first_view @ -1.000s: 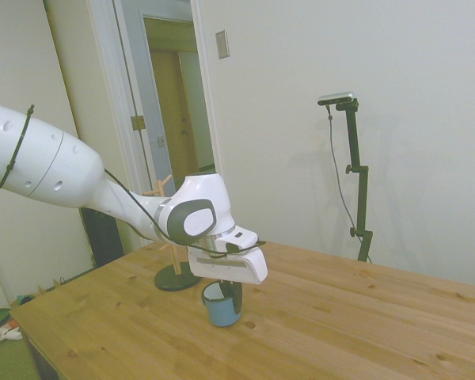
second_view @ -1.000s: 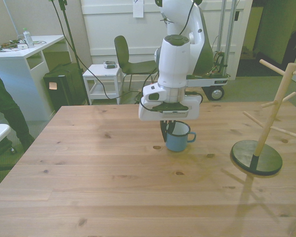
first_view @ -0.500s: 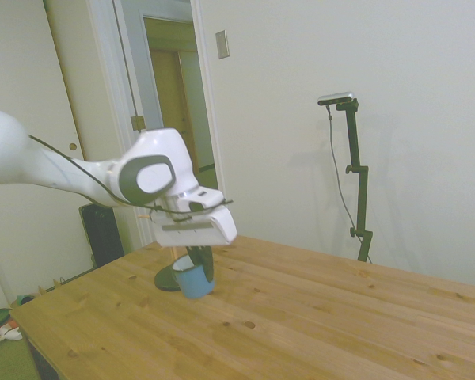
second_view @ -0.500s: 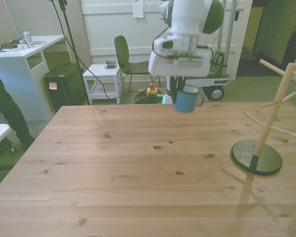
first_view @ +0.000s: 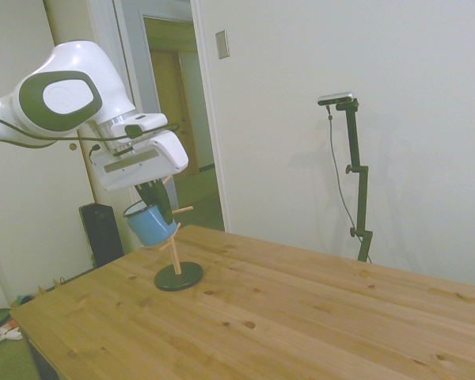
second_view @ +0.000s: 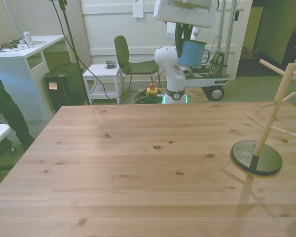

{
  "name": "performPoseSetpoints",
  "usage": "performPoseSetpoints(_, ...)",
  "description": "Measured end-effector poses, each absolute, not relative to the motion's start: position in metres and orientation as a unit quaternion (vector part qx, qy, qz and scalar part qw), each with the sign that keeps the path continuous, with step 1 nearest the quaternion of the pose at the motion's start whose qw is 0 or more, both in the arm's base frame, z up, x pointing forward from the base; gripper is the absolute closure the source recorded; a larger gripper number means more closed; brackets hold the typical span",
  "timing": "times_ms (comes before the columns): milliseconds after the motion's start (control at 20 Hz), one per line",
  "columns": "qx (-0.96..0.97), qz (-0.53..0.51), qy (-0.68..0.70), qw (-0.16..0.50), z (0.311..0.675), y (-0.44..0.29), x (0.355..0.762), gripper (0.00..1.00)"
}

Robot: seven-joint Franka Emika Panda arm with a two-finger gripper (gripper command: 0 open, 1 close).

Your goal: Hang the mug

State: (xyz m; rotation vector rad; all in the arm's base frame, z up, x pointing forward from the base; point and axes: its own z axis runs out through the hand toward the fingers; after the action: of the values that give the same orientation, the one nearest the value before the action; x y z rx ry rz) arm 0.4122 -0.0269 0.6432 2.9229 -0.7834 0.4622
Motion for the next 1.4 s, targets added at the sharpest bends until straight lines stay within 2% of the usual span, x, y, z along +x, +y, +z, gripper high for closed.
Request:
performPoseSetpoints(650, 0.959, 0.155, -0.236, 0.039, 0.686, 0.027, 0.482, 1.00)
performPoseSetpoints(1000, 0.962, 0.142, -0.230, 0.036, 0.681, 0.072, 0.519, 1.00)
performPoseSetpoints(1400, 0.963, 0.136, -0.231, 0.037, 0.677, 0.084, 0.526, 1.00)
